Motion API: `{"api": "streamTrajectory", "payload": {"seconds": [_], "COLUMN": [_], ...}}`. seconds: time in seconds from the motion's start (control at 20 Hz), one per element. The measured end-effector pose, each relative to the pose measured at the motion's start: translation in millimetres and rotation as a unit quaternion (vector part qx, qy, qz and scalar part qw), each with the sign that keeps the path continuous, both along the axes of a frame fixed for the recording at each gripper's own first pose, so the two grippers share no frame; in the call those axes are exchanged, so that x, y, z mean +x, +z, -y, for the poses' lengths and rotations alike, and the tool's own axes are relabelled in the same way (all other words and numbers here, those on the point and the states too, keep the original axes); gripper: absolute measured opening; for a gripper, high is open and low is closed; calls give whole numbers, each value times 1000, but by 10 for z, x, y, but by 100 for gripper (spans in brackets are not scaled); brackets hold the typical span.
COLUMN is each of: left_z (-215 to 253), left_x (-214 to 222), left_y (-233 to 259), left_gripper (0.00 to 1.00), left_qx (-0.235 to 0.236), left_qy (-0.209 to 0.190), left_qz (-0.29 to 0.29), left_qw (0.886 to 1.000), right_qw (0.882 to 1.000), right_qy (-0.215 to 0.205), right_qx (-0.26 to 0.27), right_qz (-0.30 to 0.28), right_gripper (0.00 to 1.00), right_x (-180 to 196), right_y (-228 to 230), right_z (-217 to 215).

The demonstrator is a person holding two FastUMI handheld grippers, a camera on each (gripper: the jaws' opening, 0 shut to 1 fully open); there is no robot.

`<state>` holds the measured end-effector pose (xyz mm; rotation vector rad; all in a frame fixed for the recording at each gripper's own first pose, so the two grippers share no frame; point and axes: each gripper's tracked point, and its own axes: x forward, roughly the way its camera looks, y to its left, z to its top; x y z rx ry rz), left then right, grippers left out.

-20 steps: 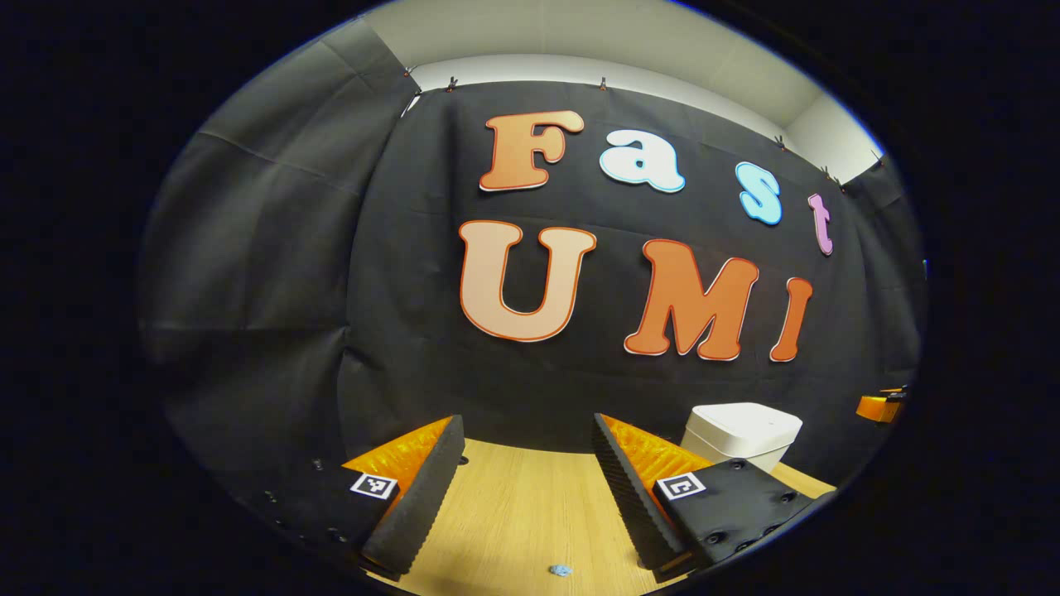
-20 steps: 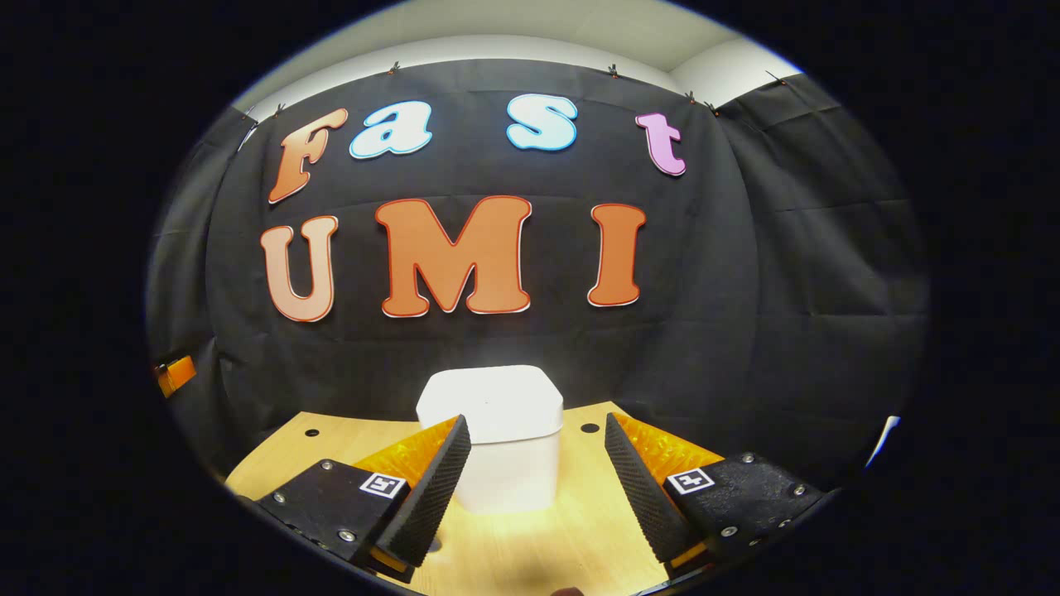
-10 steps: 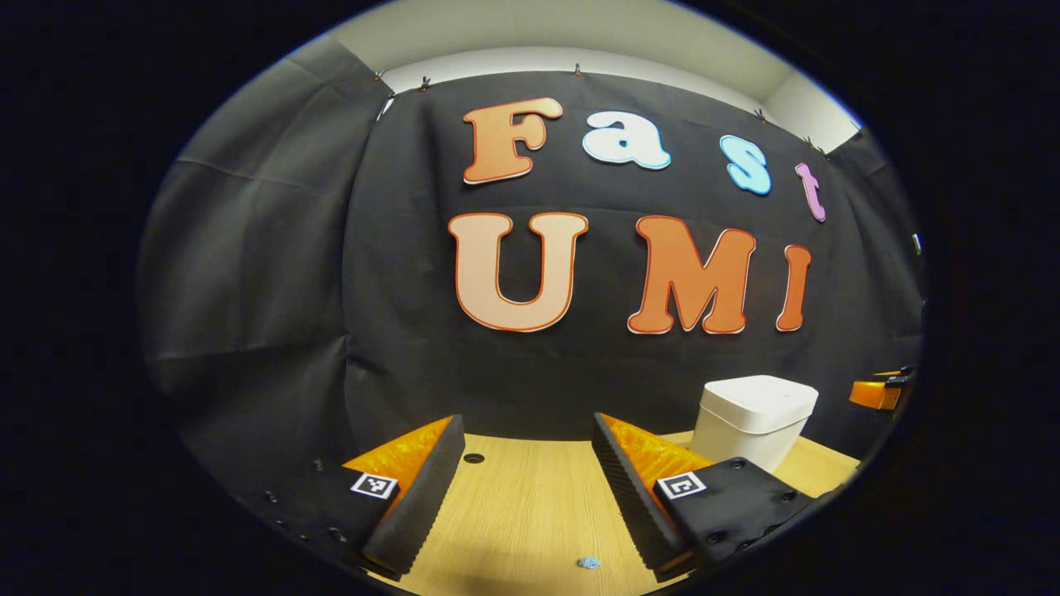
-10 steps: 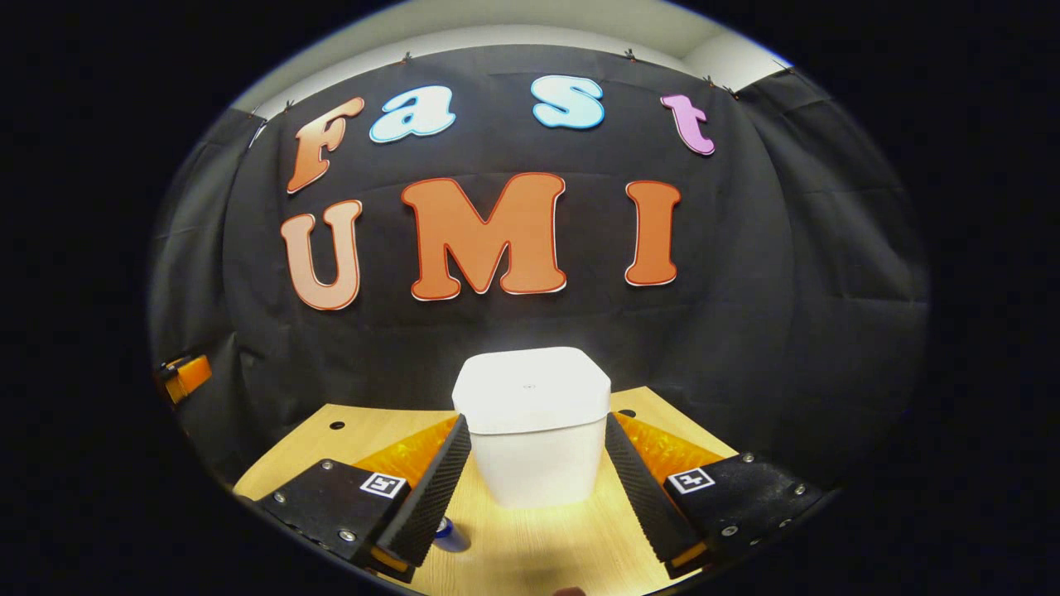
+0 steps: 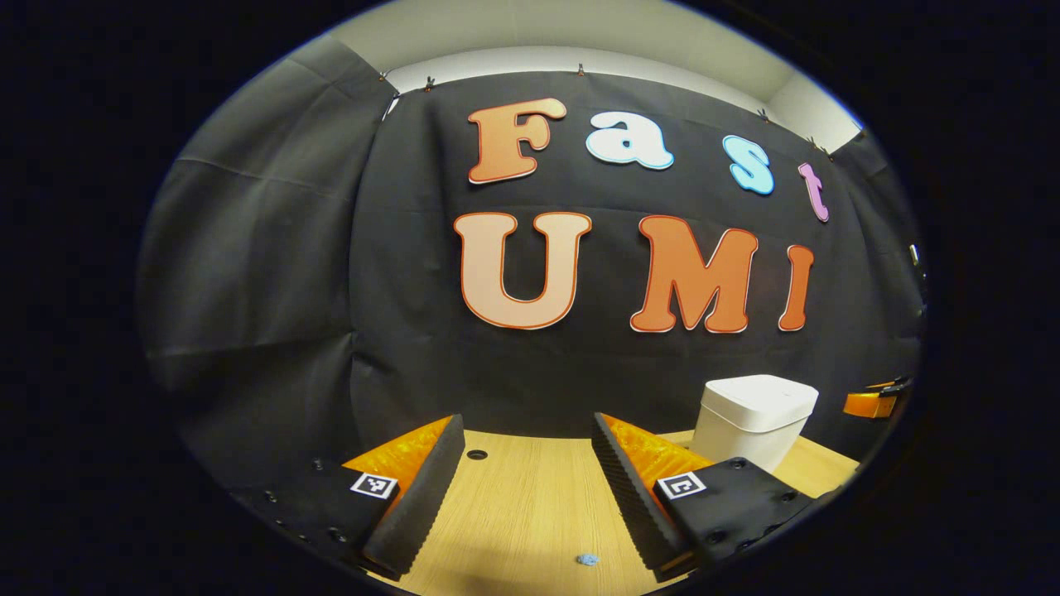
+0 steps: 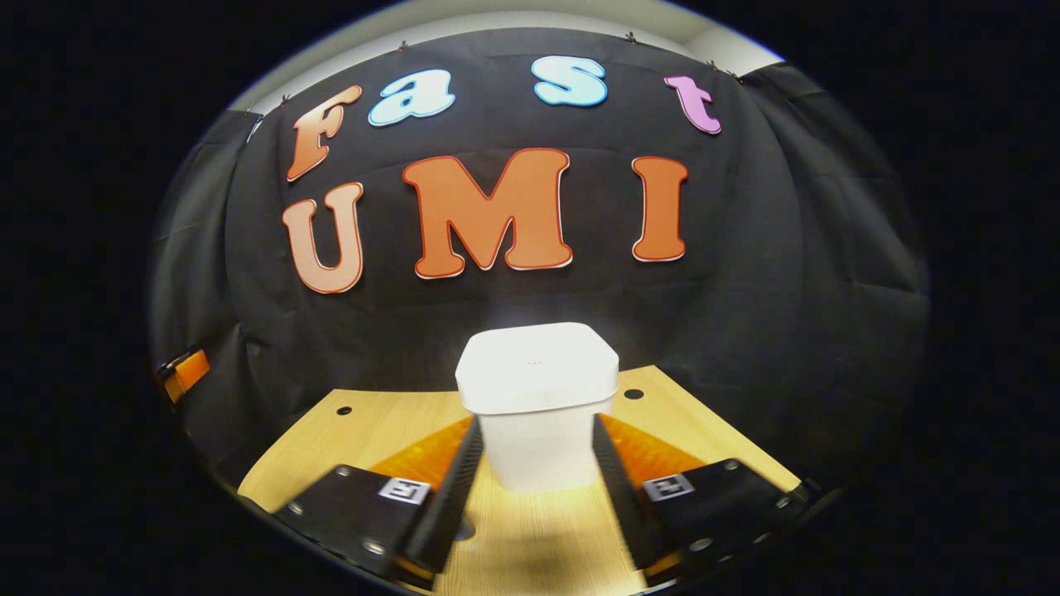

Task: Press the lid of the desktop garbage bin to open it, pick up the crumpled paper on the desktop and throw it into the bin, then pick up the pop can on the desktop and drop it into the bin, and finally close the garbage bin lid.

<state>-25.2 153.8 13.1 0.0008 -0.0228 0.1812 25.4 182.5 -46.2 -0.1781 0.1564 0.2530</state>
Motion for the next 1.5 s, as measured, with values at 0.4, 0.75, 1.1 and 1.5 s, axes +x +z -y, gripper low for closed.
{"api": "streamTrajectory", "payload": {"seconds": [0.4, 0.75, 1.1, 1.5], "left_z": [-119, -32, -35, -178], "left_x": [-30, -59, -122, -195], "left_y": [-1, -82, -105, -155], "left_gripper": [98, 98, 98, 98], "left_qx": [2, 8, 11, 18], "left_qy": [7, -4, -6, 12], "left_qz": [1, -9, -14, -23], "left_qw": [1000, 1000, 1000, 1000], "right_qw": [998, 995, 989, 970], "right_qy": [-20, -1, 31, 21], "right_qx": [-49, -77, -113, -159], "right_qz": [-37, -65, -91, -184], "right_gripper": [1, 0, 0, 1], "right_x": [214, 534, 1065, 1664], "right_y": [116, 560, 863, 338], "right_z": [195, -37, -505, -710]}}
